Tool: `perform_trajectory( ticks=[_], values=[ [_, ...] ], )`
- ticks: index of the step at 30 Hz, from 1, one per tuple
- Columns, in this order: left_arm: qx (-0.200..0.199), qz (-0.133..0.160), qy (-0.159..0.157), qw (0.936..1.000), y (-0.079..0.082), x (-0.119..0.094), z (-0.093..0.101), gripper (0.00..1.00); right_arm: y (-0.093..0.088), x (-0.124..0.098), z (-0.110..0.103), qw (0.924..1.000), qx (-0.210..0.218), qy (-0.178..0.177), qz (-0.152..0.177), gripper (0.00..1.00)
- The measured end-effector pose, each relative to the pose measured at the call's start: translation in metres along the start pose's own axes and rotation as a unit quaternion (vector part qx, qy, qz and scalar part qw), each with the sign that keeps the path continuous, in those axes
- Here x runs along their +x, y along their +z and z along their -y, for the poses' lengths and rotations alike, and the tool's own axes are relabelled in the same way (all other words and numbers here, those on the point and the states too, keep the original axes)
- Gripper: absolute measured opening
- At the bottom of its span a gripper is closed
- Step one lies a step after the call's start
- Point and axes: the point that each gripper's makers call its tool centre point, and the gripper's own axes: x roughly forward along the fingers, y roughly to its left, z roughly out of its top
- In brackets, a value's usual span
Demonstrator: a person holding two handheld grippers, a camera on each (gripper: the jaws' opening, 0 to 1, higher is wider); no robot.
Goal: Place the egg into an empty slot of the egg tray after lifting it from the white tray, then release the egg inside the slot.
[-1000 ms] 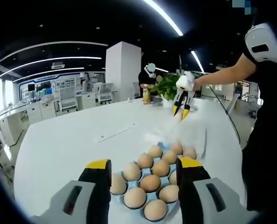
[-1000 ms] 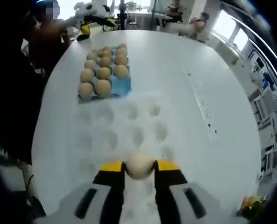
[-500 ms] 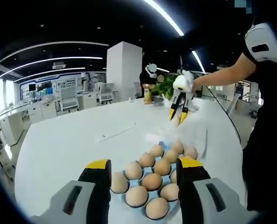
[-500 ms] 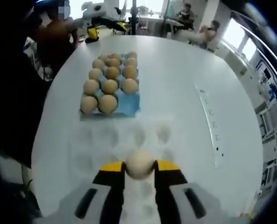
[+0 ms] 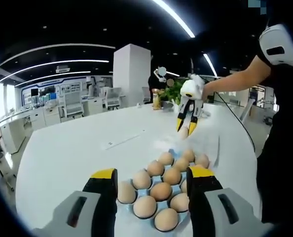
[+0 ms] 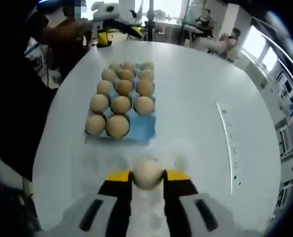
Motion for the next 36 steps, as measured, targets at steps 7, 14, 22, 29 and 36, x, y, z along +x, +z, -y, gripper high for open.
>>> perform_trajectory(
  ticks=[7, 14, 22, 29, 36],
  values=[
    [-0.002, 0.001, 0.002, 1.0, 0.0, -0.001, -0.001, 0.57, 0.016, 0.009, -0.001, 0.9998, -0.011, 0.008, 0.011, 0.24],
    [-0.002, 0.001, 0.002, 1.0, 0.0, -0.001, -0.001, 0.57, 0.027, 0.018, 0.001, 0.9995, -0.02, 0.014, 0.019, 0.24],
    [-0.003, 0.001, 0.003, 1.0, 0.0, -0.001, -0.001, 0.57, 0.039, 0.027, 0.002, 0.999, -0.025, 0.022, 0.029, 0.24],
    [-0.003, 0.0, 0.005, 1.0, 0.0, -0.003, -0.002, 0.57, 0.047, 0.035, 0.002, 0.9986, -0.024, 0.029, 0.037, 0.24],
    [-0.003, 0.0, 0.006, 1.0, 0.0, -0.004, -0.003, 0.57, 0.052, 0.046, -0.001, 0.998, -0.033, 0.04, 0.035, 0.24]
  ],
)
